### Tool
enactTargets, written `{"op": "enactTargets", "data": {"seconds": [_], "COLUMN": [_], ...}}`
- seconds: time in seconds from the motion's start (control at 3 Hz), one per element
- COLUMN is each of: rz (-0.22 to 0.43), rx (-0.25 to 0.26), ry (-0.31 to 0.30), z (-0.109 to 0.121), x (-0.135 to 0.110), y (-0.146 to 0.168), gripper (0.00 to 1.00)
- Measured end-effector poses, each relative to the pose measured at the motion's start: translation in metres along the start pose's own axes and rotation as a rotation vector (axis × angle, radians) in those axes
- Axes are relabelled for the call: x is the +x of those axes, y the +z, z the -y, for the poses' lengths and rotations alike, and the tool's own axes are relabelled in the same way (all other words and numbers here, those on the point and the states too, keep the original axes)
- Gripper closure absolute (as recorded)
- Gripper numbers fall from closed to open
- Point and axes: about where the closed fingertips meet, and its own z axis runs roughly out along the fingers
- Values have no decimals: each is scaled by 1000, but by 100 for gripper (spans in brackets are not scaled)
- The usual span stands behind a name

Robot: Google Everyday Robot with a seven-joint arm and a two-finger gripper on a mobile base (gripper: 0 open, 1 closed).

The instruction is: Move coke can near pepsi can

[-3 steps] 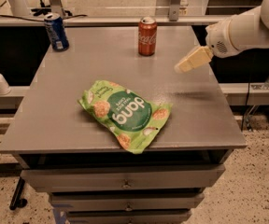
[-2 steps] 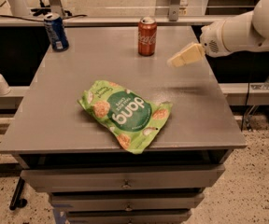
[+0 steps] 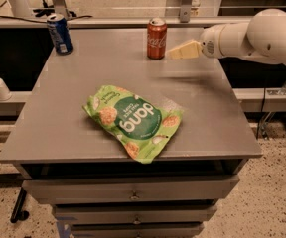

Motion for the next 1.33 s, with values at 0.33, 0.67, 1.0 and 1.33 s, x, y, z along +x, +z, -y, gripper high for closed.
{"op": "enactTargets", "data": {"seconds": [0.33, 0.67, 1.0, 1.33], "rz": [67, 113, 158, 181], "rx": [-23, -57, -102, -135], "ry": [39, 39, 25, 20], "z": [8, 9, 0, -9], "x": [-8, -20, -38, -46], "y": [40, 73, 98, 112], "gripper": [0, 0, 0, 15]}}
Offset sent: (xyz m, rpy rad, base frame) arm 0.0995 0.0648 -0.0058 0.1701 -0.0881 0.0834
